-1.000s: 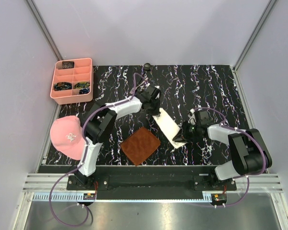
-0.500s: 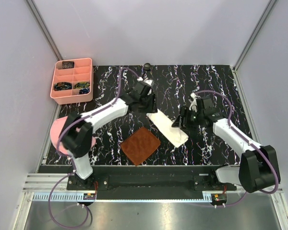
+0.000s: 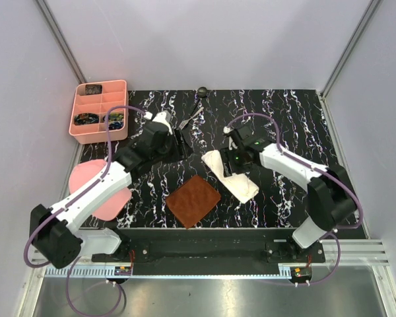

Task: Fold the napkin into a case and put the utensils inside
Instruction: Pick up the smaller rectangle-folded napkin from the center of the board.

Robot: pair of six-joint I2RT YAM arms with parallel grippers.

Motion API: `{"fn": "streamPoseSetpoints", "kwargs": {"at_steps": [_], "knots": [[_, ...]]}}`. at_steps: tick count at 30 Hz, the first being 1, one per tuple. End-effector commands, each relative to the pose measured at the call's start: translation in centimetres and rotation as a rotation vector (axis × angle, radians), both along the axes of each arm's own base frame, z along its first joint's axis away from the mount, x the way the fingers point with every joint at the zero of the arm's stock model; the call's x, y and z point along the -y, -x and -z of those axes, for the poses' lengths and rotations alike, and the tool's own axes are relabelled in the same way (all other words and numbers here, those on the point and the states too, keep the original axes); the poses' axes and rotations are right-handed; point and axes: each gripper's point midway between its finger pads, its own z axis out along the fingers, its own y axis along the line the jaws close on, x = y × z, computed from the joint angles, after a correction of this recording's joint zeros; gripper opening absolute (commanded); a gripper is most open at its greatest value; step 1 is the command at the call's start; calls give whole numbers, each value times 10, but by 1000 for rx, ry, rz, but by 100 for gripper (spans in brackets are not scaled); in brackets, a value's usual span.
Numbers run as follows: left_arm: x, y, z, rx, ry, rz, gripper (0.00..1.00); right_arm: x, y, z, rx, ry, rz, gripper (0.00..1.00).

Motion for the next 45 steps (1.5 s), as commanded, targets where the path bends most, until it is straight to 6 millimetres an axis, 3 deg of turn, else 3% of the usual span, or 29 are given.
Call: {"fn": "streamPoseSetpoints", "kwargs": {"at_steps": [1, 8, 16, 20, 23, 25, 30, 34, 35, 39, 41, 42, 44, 45], "knots": [[-3, 13, 3, 0, 30, 13, 59, -15, -15, 0, 62, 134, -35, 65], [-4, 27, 0, 7, 59, 59, 59, -37, -19, 18, 66, 240, -59, 75], [-8, 36, 2, 14, 73, 78, 59, -36, -28, 36, 74, 362, -68, 77], [-12, 38, 1, 20, 81, 78, 60, -37, -27, 46, 73, 406, -75, 75], [-15, 38, -2, 28, 87, 76, 60, -38, -26, 49, 69, 413, -57, 68], [-16, 38, -4, 35, 88, 72, 60, -35, -27, 54, 63, 435, -28, 57], [-17, 37, -2, 29, 87, 76, 60, -25, -30, 65, 71, 492, 14, 49], [-17, 37, 0, 24, 86, 75, 60, -20, -37, 55, 115, 507, 59, 35], [-18, 36, 1, 22, 84, 72, 61, -22, -39, 49, 126, 495, 61, 25], [-15, 33, 0, 19, 85, 74, 61, -33, -44, 23, 145, 423, 60, 2], [-13, 31, 2, 7, 80, 76, 61, -39, -45, 5, 129, 328, 68, 0], [-11, 30, 2, 5, 83, 79, 61, -51, -41, -8, 102, 220, 49, 0], [-8, 28, 5, -8, 83, 82, 60, -50, -49, -21, 79, 92, 70, 0], [-6, 27, 5, -14, 89, 89, 60, -61, -43, -29, 18, -37, 41, 0]]}}
